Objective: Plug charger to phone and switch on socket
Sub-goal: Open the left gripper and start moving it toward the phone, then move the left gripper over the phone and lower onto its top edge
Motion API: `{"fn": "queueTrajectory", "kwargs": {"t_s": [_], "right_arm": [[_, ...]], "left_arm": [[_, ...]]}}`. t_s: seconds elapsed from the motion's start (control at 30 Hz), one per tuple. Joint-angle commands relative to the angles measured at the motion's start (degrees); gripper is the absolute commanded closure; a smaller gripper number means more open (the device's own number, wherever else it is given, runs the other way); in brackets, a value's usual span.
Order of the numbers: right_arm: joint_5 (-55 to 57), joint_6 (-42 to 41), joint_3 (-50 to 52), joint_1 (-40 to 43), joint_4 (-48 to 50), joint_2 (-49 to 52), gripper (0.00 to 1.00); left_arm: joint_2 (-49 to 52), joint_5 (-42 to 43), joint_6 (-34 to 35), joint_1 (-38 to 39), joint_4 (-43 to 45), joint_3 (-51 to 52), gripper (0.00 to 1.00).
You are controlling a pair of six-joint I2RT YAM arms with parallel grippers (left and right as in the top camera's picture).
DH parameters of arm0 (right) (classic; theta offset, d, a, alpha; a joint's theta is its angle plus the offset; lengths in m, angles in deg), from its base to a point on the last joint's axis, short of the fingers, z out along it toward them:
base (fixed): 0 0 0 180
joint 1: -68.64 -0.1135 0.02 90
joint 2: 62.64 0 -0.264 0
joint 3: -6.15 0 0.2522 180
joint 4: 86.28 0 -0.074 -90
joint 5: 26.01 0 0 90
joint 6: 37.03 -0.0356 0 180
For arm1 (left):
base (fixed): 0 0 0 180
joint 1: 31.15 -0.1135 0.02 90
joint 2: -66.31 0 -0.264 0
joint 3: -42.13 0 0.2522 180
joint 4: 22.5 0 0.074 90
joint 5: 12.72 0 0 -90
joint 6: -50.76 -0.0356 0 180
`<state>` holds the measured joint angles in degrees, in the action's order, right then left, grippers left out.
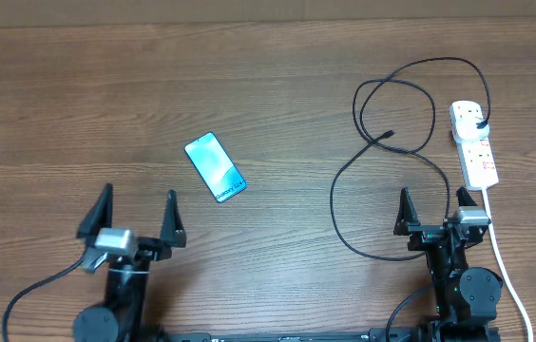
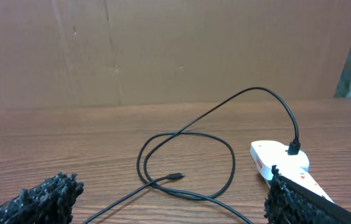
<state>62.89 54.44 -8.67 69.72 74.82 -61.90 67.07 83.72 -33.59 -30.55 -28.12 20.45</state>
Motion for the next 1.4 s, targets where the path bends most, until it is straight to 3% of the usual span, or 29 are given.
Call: {"fn": "queueTrajectory", "kwargs": {"t_s": [0.0,0.23,0.47,0.63,0.8,1.0,1.2,1.37], "right_arm": [[-0.02,0.11,0.63,-0.33,0.46,-0.57,0.0],[-0.02,0.09,0.63,-0.33,0.44,-0.57,0.0],[-0.02,0.11,0.63,-0.33,0.44,-0.57,0.0],[-0.02,0.09,0.63,-0.33,0.44,-0.57,0.0],[-0.02,0.09,0.63,-0.33,0.44,-0.57,0.0],[-0.02,0.09,0.61,-0.33,0.44,-0.57,0.0],[-0.02,0.11,0.63,-0.33,0.44,-0.57,0.0],[-0.02,0.11,0.63,-0.33,0.46,-0.57,0.0]], "left_arm": [[-0.02,-0.46,0.28,-0.61,-0.22,-5.73,0.0],[7.76,-0.44,0.31,-0.61,-4.15,-14.1,0.0],[23.71,1.31,1.31,-0.57,-14.36,-29.92,0.0],[38.69,6.99,3.82,-0.57,-32.61,-50.58,0.0],[47.45,10.12,3.78,-0.57,-49.88,-66.27,0.0],[49.9,15.72,3.8,-0.57,-60.26,-69.05,0.01],[50.62,16.83,3.8,-0.57,-61.31,-69.07,0.0],[51.91,4.09,17.25,-0.57,-63.6,-69.07,0.0]]}}
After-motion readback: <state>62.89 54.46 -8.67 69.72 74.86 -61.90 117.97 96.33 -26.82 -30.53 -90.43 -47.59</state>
